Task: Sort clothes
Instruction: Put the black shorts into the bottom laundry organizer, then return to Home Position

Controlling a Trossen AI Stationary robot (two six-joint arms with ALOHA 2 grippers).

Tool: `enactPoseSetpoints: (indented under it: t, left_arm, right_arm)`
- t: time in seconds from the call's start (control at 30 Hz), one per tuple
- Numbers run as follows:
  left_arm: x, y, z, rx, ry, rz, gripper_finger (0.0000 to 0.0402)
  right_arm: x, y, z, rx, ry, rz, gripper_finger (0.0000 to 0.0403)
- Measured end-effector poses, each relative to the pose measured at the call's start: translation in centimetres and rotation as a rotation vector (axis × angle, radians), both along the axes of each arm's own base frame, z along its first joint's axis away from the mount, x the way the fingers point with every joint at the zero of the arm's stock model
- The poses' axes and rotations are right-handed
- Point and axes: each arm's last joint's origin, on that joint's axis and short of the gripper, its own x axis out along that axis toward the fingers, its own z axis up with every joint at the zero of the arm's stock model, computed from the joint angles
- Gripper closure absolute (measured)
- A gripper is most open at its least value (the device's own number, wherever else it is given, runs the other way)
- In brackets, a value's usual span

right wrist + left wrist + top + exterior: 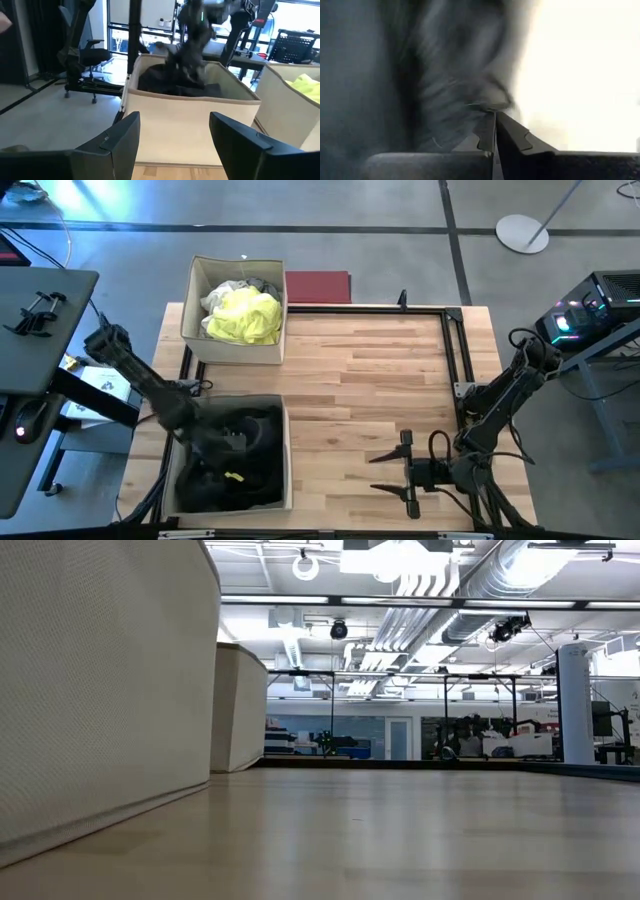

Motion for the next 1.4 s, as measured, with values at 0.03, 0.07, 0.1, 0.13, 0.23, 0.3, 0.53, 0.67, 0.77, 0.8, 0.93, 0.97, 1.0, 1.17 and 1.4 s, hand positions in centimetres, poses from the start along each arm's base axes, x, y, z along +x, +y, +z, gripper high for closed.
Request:
enactPoseSetpoints:
  t: [0.03,0.07,0.1,0.13,0.23,0.3,0.53,0.67,0.77,0.8,0.93,0.97,1.0,1.17,1.4]
  left_arm:
    - [-0.1,0.0,1.5,-0.01,-0.077,-0.007,0.0401]
    - [-0.2,0.1,2.9,-0.011,-0.165,-0.018,0.0401]
    - [-0.4,0.2,4.4,0.001,-0.259,-0.029,0.0401]
    - [-0.7,0.3,5.7,0.03,-0.36,-0.043,0.0401]
    - [-1.3,1.1,9.7,0.176,-0.716,-0.073,0.0401]
    - [-1.6,1.9,11.5,0.332,-0.929,-0.037,0.0401]
    - [-2.3,6.6,13.7,0.689,-1.133,0.074,0.0401]
    - [-2.8,9.4,12.9,0.749,-1.211,0.11,0.0401]
    - [-3.5,11.5,11.9,0.801,-1.264,0.257,0.0401]
    - [-3.7,12.1,11.4,0.8,-1.294,0.307,0.0401]
    - [-3.5,13.3,8.7,0.644,-1.498,0.335,0.0401]
    - [-3.2,13.6,8.0,0.609,-1.538,0.337,0.0401]
    - [-3.0,13.9,7.3,0.596,-1.541,0.348,0.0401]
    - [-1.4,16.2,5.1,0.729,-1.37,0.436,0.0401]
    - [-1.4,18.7,4.5,0.714,-1.361,0.293,0.0401]
  right_arm:
    - [0.1,-0.1,0.0,0.001,0.0,-0.004,0.0176]
    - [0.2,-0.2,0.0,0.001,0.0,-0.01,0.0176]
    - [0.3,-0.3,0.0,0.001,0.0,-0.015,0.0176]
    - [0.4,-0.4,0.0,0.002,-0.001,-0.022,0.0176]
    - [0.8,-0.9,0.2,0.028,-0.02,-0.092,0.0176]
    - [0.8,-1.5,0.6,0.039,-0.03,-0.154,0.0178]
    - [-0.3,-5.2,2.1,0.018,0.054,-0.23,0.0221]
    - [-1.7,-8.8,1.9,0.079,0.181,-0.355,0.0264]
    - [-2.4,-10.8,1.2,0.116,0.265,-0.453,0.0293]
    - [-2.6,-11.3,1.0,0.123,0.285,-0.481,0.0302]
    - [-3.1,-12.6,0.2,0.121,0.355,-0.567,0.0328]
    - [-3.2,-12.8,0.0,0.123,0.362,-0.584,0.0332]
    - [-3.3,-12.9,-0.1,0.122,0.369,-0.595,0.0336]
    - [-3.7,-13.2,-0.7,0.131,0.387,-0.593,0.0354]
    - [-6.3,-14.4,-5.7,0.38,0.298,-0.463,0.0381]
